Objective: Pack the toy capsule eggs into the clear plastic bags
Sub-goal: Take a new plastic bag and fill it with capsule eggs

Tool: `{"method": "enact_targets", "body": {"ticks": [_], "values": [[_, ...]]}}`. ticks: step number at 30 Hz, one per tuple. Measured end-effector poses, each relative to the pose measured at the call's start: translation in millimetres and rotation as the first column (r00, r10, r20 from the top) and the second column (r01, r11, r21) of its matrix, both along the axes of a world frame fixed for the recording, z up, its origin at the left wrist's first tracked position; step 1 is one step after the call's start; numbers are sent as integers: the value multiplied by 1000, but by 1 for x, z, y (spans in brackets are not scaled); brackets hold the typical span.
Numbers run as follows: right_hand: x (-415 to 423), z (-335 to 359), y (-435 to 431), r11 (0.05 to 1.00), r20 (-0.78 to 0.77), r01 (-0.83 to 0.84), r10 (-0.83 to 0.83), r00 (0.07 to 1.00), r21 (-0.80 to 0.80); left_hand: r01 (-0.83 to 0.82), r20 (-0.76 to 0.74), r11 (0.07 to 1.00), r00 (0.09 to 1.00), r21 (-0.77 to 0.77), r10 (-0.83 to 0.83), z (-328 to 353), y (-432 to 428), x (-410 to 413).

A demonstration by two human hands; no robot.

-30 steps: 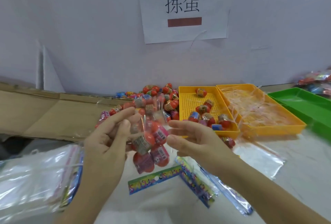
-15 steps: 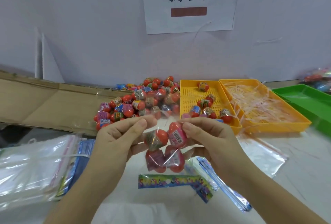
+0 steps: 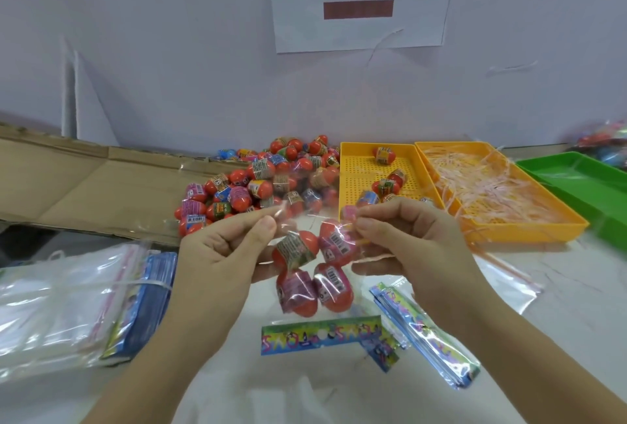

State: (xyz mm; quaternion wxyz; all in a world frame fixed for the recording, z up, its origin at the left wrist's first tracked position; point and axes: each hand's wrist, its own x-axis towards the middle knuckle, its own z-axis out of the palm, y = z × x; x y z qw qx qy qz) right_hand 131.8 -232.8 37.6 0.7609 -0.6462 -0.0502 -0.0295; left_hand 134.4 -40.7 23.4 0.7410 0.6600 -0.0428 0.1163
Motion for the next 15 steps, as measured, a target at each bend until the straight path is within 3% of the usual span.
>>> {"method": "enact_targets", "body": {"ticks": [3, 10, 15], "values": [[0, 3, -1, 999, 31, -39, 39, 999, 25, -10, 7, 1000, 1000, -3, 10, 1, 3, 0], [-2, 3, -1, 994, 2, -78, 78, 997, 71, 149, -112, 979, 980, -137, -164, 5, 7, 2], [-3, 3, -2, 993, -9, -97, 98, 995, 68, 161, -104, 980, 979, -115, -173, 4, 10, 3]]}}
